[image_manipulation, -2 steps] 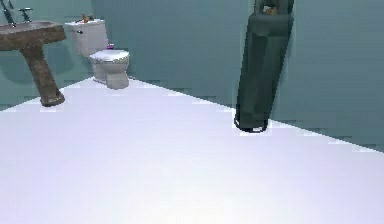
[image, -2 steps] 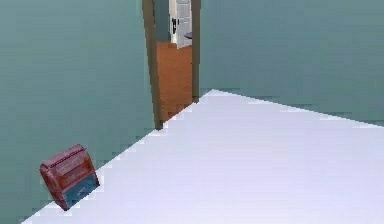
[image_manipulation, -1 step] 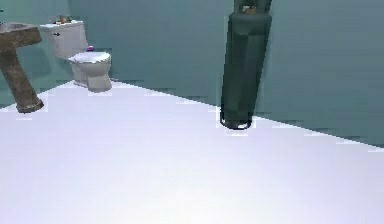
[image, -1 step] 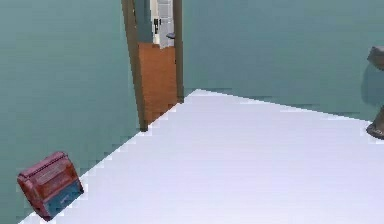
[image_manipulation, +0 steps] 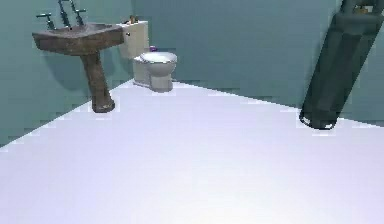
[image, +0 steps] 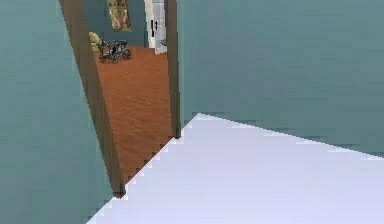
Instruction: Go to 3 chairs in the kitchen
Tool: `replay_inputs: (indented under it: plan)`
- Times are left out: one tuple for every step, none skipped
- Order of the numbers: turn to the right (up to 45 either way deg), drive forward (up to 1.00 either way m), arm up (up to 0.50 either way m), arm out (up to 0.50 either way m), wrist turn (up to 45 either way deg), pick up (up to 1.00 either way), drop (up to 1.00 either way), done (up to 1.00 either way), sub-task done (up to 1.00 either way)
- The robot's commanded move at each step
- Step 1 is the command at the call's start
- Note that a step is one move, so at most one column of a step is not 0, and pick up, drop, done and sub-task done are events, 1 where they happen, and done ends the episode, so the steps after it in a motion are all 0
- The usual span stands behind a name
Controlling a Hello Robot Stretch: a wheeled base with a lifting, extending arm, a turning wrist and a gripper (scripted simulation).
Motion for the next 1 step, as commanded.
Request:
replay_inputs:
  plan:
    - [0.0, 1.00, 0.00, 0.00, 0.0, 0.00, 0.00, 0.00, 0.00]
